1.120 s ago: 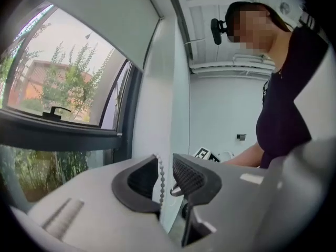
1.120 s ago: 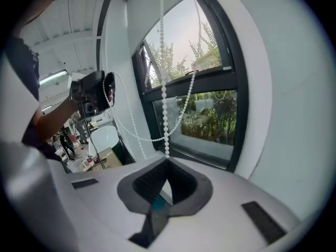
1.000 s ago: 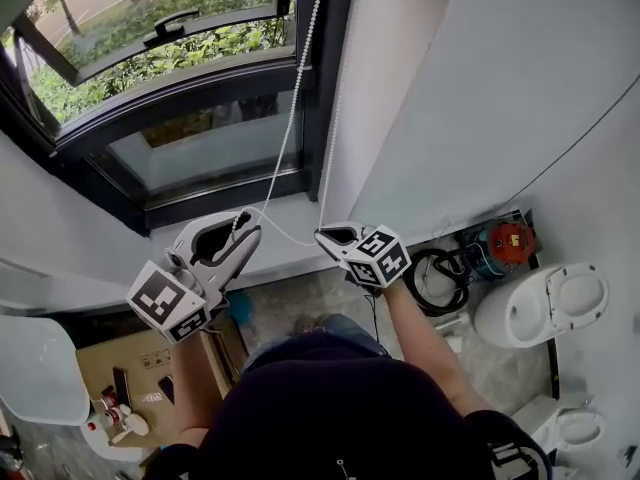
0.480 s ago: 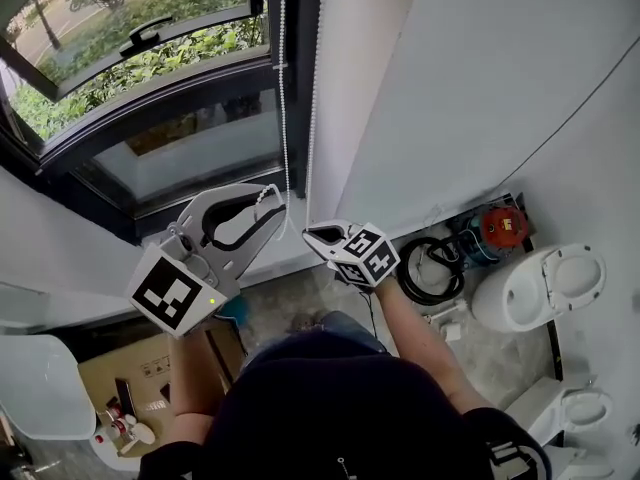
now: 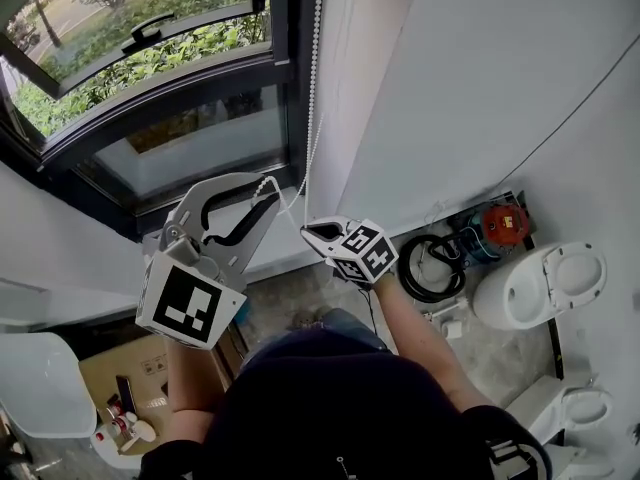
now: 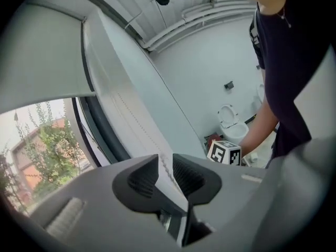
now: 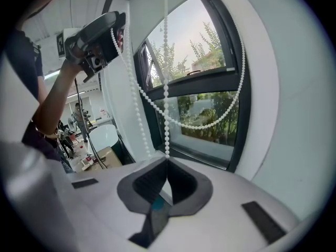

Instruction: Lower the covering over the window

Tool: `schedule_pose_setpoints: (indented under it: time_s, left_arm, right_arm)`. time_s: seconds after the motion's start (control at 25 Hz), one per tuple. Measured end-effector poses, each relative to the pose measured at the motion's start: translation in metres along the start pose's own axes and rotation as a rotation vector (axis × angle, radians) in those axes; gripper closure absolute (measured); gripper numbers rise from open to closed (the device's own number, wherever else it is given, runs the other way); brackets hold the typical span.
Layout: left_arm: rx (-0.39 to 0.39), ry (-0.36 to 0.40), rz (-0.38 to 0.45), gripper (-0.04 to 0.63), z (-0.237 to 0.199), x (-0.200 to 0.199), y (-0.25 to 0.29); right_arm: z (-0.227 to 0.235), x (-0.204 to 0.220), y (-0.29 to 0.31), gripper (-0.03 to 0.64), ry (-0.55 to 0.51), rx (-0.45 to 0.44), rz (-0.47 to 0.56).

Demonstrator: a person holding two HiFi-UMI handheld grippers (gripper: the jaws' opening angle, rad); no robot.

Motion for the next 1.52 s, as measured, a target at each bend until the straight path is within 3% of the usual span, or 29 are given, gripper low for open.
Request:
schedule_pose_setpoints:
  time_s: [0.08,0.12,0.28,0.44,0.64,0.92,1.08,1.32,1.52]
  left_arm:
    - [-0.033,0.012,0.044,0.502,-0.007,-0.008,-0.007]
    - [-0.034,-0.018,0.074,0.502,-0.009,-0.01,-0.01]
    - [0.009,-0.264,0.13,0.502,-0.01,-0.003,-0.013]
    - [0.081,-0.328,0.258,0.502,-0.015,0.006,0.006]
    - [0.178,-0.481,0.29,0.502,-0.018,0.024,0.035]
    - [0.255,-0.581,0.306,0.48,-0.024,0.026,0.073]
    - [0.263,-0.602,0.334,0.569,-0.023,0.024,0.074]
    - [0.277,-0.596,0.346,0.577,-0.017,0.021,0.07]
    - [0.34,-0.621,0.314,0.577,0.008,0.04,0.069]
  right_arm:
    - [0.0,0.0,0.001,0.604,-0.001,0.004,-0.001]
    - [-0.001,0.0,0.002,0.604,-0.002,0.006,-0.001]
    - [-0.004,-0.001,0.004,0.604,-0.006,0.011,0.004]
    - [-0.008,-0.001,0.006,0.604,-0.011,0.013,0.006]
    - [-0.012,-0.002,0.007,0.604,-0.008,0.021,0.0]
    - [-0.019,-0.002,0.008,0.604,-0.016,0.018,-0.003]
    - [-0.021,-0.003,0.007,0.604,-0.015,0.018,0.003]
    - [-0.017,-0.002,0.007,0.604,0.011,0.008,0.013]
    - [-0.023,0.019,0.019,0.604,-0.068,-0.015,-0.116]
Point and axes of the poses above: the fingertips, and each gripper's own axes: y forward along the fingers, z to its right, x out of its underside, the point moved 5 cm from there along -y, backward along the fingers
